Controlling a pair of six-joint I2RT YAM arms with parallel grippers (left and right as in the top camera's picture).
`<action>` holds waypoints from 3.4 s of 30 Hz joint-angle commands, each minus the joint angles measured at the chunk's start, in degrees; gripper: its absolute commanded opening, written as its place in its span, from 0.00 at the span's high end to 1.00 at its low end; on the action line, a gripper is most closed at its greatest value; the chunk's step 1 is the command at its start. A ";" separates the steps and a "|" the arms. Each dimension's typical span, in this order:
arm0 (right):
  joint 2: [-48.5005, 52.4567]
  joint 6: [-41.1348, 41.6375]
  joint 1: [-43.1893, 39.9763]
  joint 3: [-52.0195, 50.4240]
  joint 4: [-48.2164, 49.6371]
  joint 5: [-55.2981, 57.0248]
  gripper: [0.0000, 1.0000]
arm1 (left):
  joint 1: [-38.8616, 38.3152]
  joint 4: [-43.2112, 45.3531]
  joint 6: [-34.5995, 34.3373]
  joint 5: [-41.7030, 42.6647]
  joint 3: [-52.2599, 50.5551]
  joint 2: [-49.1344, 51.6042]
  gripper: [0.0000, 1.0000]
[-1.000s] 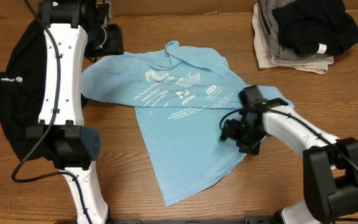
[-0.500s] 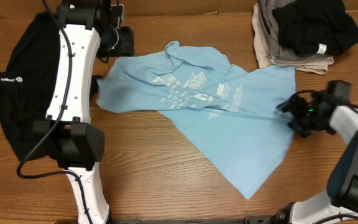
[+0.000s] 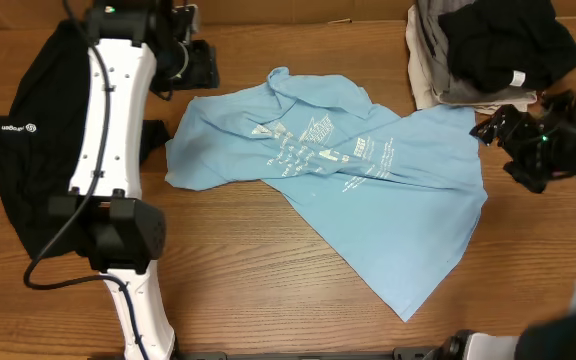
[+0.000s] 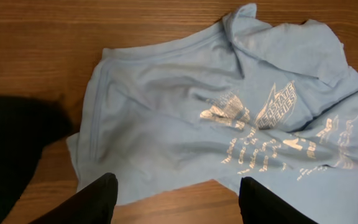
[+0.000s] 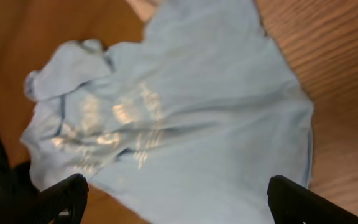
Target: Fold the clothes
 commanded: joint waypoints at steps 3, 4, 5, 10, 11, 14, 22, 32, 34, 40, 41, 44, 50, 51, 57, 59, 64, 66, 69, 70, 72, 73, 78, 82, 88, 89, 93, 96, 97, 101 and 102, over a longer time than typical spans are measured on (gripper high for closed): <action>-10.67 0.76 3.76 1.18 -8.22 6.05 0.05 | 1.33 -3.23 -0.39 2.62 2.16 -5.05 0.37; -13.75 2.01 5.29 1.18 -10.49 7.91 0.05 | 1.33 -4.09 -0.42 2.62 2.16 -6.88 0.38; -15.32 2.84 5.97 1.18 -11.52 8.81 0.05 | 1.33 -4.63 -0.68 2.62 2.16 -7.85 0.39; -21.66 5.73 8.66 1.11 -17.33 11.87 0.05 | 1.20 -9.27 -2.03 1.49 2.16 -12.26 0.41; -22.67 5.77 9.33 1.01 -18.60 11.89 0.05 | 1.22 -10.43 -2.49 0.35 2.16 -12.85 0.41; -24.85 7.30 11.26 -0.52 -20.76 11.93 0.06 | 1.22 -14.03 -4.57 -6.08 2.14 -13.51 0.41; -25.97 10.25 16.87 -10.58 -18.84 11.93 0.06 | 1.27 -14.71 -6.62 -7.39 -5.60 -13.70 0.41; -25.86 21.18 26.73 -31.17 -3.52 11.50 0.06 | 1.38 -0.98 -10.10 -7.34 -27.36 -13.70 0.41; -25.79 24.11 29.51 -35.36 -0.48 11.80 0.09 | 1.38 2.25 -11.50 -7.34 -31.91 -13.70 0.42; -23.39 31.95 35.89 -45.18 7.34 12.17 0.15 | 1.40 10.95 -14.62 -7.34 -44.76 -13.70 0.43; -22.29 33.11 36.92 -46.16 8.50 12.31 0.18 | 1.40 12.35 -14.60 -7.32 -46.75 -13.70 0.43; -18.67 35.76 39.76 -46.99 11.58 14.10 0.23 | 1.49 16.35 -14.53 -7.39 -51.28 -13.70 0.42; -11.32 38.75 44.37 -46.97 15.34 15.54 0.24 | 2.14 25.49 -14.23 -6.23 -56.59 -13.64 0.34; -10.25 38.75 44.74 -46.97 15.30 15.56 0.24 | 2.14 26.62 -13.18 -6.93 -57.20 -13.60 0.30; -7.96 38.66 44.89 -46.97 15.30 16.04 0.23 | 2.12 32.46 -6.62 -8.94 -59.12 -12.98 0.23; -7.96 36.76 44.89 -46.97 15.39 15.98 0.23 | 2.14 34.56 -6.05 -12.13 -60.00 -12.87 0.20; -7.96 36.76 44.89 -46.95 15.15 13.99 0.20 | 3.06 39.45 -6.01 -15.28 -63.52 -11.47 0.17; -7.96 36.76 44.89 -46.95 15.06 13.81 0.20 | 3.21 40.46 -6.86 -14.97 -64.39 -10.86 0.17; -7.96 36.76 44.89 -46.95 14.91 13.86 0.19 | 3.17 41.75 -10.12 -13.92 -65.44 -9.60 0.16; -7.96 36.79 44.89 -46.95 14.91 13.86 0.20 | 3.06 42.05 -11.06 -12.61 -65.68 -9.09 0.17; -7.96 37.05 44.89 -46.95 14.62 13.88 0.20 | 2.84 42.75 -11.15 -9.16 -65.99 -7.96 0.20; -7.96 37.29 44.89 -46.95 14.34 13.88 0.20 | 2.73 42.80 -11.15 -8.44 -66.03 -7.61 0.21; -7.96 42.66 44.89 -46.95 8.11 14.36 0.19 | 2.23 43.21 -11.17 -7.28 -66.05 -5.64 0.92; -7.96 44.78 44.89 -47.06 6.95 14.51 0.16 | 2.23 43.78 -11.21 -7.28 -66.03 -5.64 0.96; -7.93 46.25 44.89 -49.55 12.20 13.18 0.21 | 2.34 44.06 -12.46 -7.28 -66.03 -5.64 0.96; -7.93 46.25 44.89 -49.90 12.55 12.28 0.23 | 2.34 44.04 -12.46 -7.28 -66.03 -5.64 0.96; -7.93 46.29 45.11 -51.32 12.31 9.77 0.30 | 2.34 43.82 -12.44 -7.28 -66.03 -5.64 0.96; -7.96 46.51 45.86 -52.02 12.70 9.40 0.47 | 2.34 43.82 -12.46 -7.28 -66.03 -5.64 0.96; -7.96 46.71 46.05 -52.02 12.87 9.51 0.54 | 2.34 43.82 -12.46 -7.26 -66.03 -5.64 0.96; -7.96 46.64 46.14 -52.06 15.08 9.51 0.91 | 2.34 43.82 -12.44 -7.28 -65.88 -5.66 0.96; -7.96 46.64 46.14 -52.04 15.65 9.51 0.96 | 2.36 43.78 -12.41 -7.28 -65.66 -5.66 0.96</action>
